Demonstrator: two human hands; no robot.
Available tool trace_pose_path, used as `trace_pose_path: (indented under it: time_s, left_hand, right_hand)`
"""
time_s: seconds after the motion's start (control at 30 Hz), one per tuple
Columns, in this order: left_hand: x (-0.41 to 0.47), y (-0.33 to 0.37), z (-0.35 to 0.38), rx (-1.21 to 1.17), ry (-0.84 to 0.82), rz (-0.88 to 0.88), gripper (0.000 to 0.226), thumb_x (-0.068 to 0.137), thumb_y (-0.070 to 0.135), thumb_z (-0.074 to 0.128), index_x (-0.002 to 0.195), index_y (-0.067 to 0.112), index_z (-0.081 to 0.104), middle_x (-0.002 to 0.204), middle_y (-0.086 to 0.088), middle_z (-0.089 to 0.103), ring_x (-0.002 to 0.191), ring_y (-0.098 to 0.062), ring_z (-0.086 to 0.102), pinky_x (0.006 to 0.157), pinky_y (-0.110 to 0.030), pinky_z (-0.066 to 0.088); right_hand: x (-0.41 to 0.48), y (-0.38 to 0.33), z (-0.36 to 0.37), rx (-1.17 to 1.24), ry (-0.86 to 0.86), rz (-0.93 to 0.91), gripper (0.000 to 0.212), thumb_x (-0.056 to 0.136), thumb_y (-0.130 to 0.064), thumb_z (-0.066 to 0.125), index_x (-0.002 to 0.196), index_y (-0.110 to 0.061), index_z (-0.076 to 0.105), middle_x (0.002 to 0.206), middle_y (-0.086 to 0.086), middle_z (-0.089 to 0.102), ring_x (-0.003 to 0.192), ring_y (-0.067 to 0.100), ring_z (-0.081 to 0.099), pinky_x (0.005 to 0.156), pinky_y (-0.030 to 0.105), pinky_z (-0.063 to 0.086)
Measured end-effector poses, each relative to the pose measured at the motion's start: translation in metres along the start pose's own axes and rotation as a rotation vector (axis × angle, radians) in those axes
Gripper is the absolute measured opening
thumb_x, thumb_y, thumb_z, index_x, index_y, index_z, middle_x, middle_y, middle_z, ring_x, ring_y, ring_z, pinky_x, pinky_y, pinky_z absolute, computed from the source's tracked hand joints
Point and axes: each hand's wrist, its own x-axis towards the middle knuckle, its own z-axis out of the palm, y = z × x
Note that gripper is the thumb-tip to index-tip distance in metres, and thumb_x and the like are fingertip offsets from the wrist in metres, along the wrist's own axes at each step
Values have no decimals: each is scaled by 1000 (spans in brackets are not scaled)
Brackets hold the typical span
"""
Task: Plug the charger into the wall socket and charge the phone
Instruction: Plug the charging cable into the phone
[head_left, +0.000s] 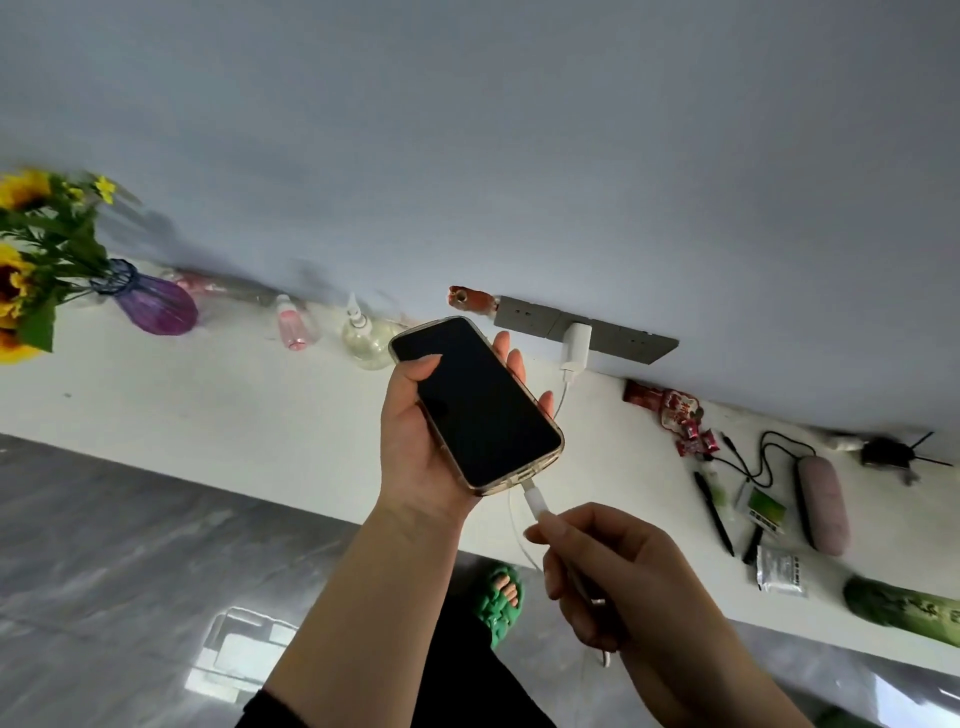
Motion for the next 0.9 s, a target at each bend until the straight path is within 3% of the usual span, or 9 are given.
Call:
trace_pose_path:
  time_s: [0.23,0.77,0.9]
  left_hand:
    - [-1,-6,1,-5,3,-16,43,83,33,53,124,21,54,128,-8,57,108,-27,61,97,-53,44]
    - [2,-11,3,87,-11,-13,49,86,35,49,133,23,48,134,-5,53,112,-25,58,95,-52,45]
    - [2,-12,2,80,-5,2,54,87,34,48,139,24,43,135,-5,54,110,-25,60,94,-52,45]
  right_hand:
    - [0,0,-5,-5,11,-24,25,75,-34,69,81,-10,76,59,7,61,37,13,43,35,19,30]
    - [2,2,-4,87,26,-26,24,67,-34,71,72,-11,75,63,10,66,38,15,48,35,19,34]
    - [4,2,-3,134,45,12,22,84,-25,64,70,-13,77,69,11,71,45,15,57,38,21,42]
